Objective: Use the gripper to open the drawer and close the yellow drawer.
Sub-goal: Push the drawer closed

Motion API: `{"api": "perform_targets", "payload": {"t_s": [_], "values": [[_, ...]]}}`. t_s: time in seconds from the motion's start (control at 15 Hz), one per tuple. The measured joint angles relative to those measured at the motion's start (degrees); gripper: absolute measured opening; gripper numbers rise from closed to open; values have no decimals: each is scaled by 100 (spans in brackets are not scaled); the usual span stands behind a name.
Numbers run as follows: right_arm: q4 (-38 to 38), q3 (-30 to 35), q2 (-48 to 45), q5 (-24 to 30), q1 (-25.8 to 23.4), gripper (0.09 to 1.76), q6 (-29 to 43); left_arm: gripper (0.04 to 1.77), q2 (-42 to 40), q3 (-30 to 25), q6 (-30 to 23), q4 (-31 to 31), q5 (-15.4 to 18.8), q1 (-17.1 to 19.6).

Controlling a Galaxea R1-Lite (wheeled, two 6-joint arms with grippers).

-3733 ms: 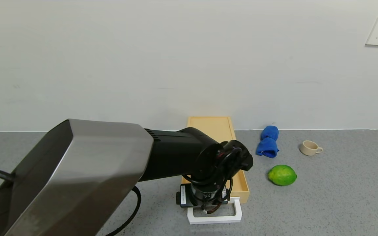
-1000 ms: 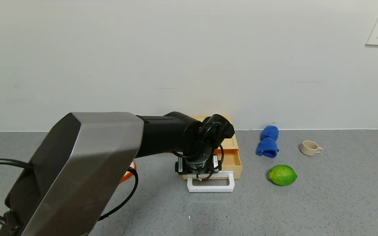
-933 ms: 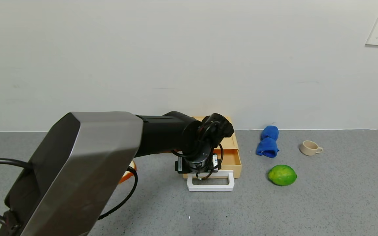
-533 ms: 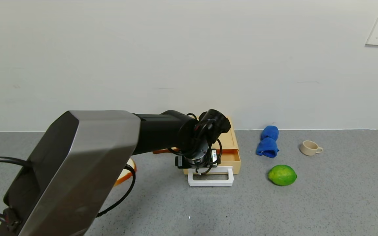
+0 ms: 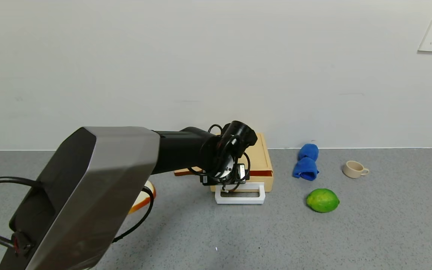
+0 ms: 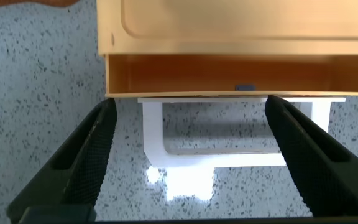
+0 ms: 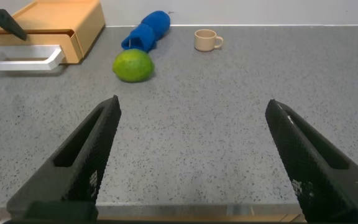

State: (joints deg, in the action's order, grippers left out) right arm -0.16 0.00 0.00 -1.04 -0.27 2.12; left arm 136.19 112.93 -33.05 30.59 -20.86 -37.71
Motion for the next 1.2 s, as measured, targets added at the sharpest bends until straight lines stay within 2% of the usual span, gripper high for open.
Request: {"api": "perform_targets", "payload": {"t_s": [0.53,1.2], "values": [[0,0,0,-1,0,171,-1,172,105,0,202,-516,-2,140],[0,0,0,-1,0,171,-1,172,129,0,293,-556,-2,149]]}}
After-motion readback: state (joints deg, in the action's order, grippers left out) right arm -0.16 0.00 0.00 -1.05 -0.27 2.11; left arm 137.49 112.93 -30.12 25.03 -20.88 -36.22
